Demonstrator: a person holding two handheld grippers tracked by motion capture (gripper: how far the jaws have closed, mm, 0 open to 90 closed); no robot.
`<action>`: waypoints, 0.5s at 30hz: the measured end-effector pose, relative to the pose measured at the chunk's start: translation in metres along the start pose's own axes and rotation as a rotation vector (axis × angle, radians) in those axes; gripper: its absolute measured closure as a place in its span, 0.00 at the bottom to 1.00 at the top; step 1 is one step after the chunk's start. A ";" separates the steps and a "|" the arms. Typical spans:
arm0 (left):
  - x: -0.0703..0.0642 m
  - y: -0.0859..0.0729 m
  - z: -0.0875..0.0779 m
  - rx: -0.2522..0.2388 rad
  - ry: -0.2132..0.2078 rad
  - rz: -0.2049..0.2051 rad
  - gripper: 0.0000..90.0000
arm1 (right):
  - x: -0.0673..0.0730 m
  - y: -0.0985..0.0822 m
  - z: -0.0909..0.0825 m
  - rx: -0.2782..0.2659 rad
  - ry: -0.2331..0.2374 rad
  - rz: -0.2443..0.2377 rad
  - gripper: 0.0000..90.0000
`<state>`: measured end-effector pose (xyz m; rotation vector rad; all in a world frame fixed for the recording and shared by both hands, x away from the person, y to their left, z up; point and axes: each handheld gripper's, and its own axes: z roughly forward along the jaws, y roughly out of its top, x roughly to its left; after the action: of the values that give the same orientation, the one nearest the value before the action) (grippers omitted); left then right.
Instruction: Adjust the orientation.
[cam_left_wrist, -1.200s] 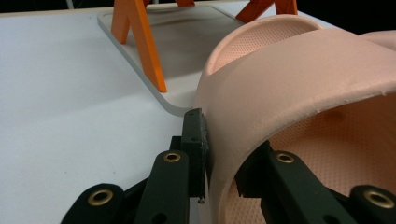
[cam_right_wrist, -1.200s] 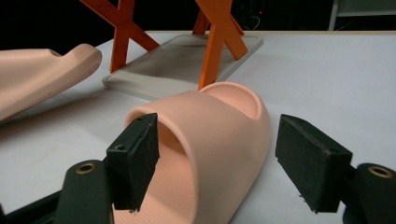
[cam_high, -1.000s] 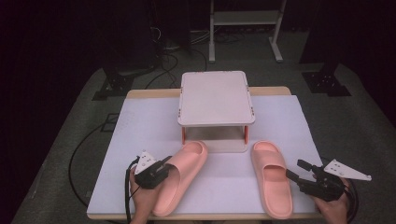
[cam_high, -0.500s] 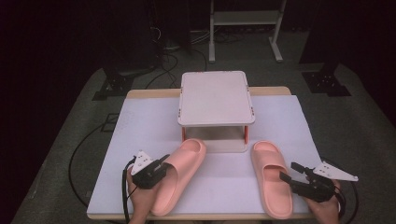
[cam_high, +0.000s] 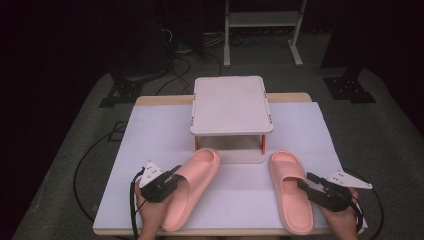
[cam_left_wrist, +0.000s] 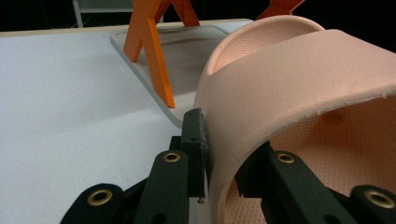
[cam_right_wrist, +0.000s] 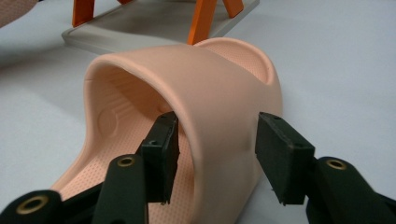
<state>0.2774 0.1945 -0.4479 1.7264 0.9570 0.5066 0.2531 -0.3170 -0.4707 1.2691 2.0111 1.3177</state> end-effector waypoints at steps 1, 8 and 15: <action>0.000 0.000 0.000 -0.002 -0.001 -0.003 0.85 | 0.000 0.001 0.002 0.009 -0.003 -0.006 0.56; 0.000 0.000 -0.001 -0.003 0.001 -0.007 0.85 | 0.000 0.002 0.007 0.011 -0.039 -0.008 0.59; 0.000 0.000 -0.001 -0.001 0.001 -0.006 0.85 | 0.003 0.005 0.008 0.006 -0.081 -0.040 0.67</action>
<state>0.2768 0.1950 -0.4475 1.7217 0.9621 0.5039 0.2602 -0.3097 -0.4697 1.2578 1.9754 1.2236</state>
